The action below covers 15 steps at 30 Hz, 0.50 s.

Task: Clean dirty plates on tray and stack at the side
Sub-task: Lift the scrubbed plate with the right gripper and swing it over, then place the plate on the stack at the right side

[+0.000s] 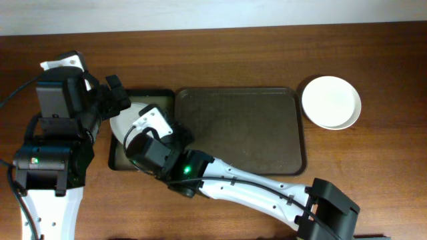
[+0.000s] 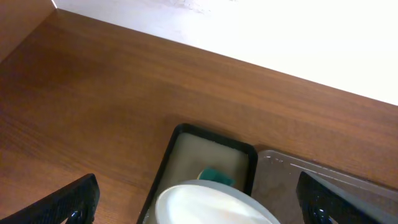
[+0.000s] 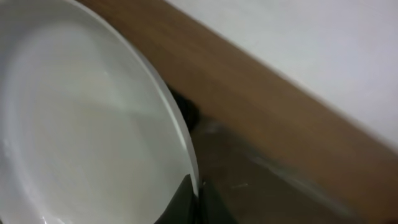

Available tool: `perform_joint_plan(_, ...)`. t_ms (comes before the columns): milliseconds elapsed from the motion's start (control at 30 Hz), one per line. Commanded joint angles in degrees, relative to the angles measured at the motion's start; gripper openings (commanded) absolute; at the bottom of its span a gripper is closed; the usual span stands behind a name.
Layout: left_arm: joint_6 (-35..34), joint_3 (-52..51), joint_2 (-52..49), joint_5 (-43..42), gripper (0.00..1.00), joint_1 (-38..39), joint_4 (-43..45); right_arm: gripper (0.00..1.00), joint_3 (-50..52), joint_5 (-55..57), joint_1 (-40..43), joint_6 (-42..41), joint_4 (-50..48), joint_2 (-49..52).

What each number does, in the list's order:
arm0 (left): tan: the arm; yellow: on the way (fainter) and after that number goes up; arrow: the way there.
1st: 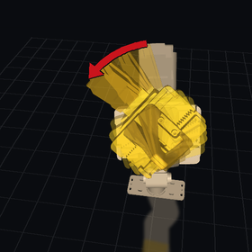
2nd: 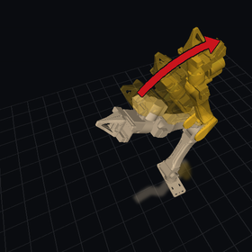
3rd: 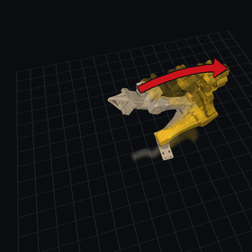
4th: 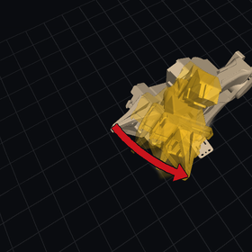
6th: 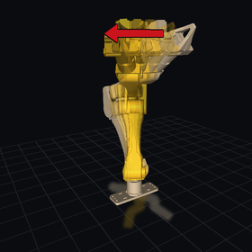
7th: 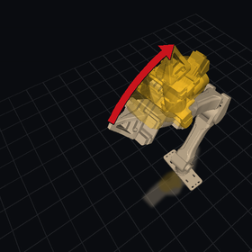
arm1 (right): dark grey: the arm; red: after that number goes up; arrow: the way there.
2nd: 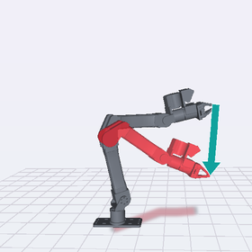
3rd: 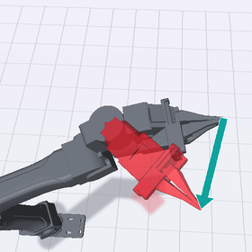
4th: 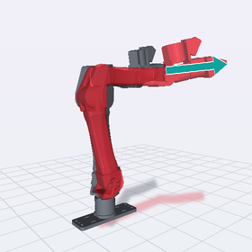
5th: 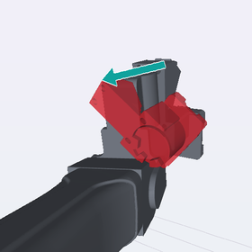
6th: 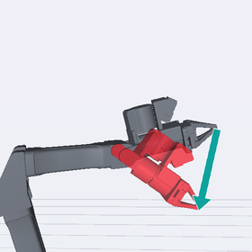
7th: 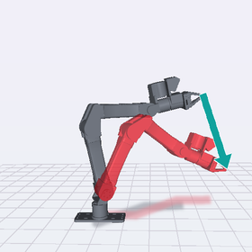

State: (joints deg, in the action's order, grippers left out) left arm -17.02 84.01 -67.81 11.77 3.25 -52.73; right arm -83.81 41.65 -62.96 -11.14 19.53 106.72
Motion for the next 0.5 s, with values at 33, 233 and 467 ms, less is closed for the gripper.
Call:
perform_joint_plan(33, -0.3, 0.2, 0.6, -0.6, 0.99, 0.0, 0.1, 0.04, -1.2, -19.1, 6.5, -15.5, 0.4, 0.2)
perform_joint_plan(233, -0.3, 0.2, 0.6, -0.6, 0.99, 0.0, 0.1, 0.04, -1.2, -44.0, 21.5, -25.3, 4.1, 0.2)
perform_joint_plan(467, -0.3, 0.2, 0.6, -0.6, 0.99, 0.0, 0.1, 0.04, -1.2, -53.3, 44.7, -25.3, 18.3, 0.2)
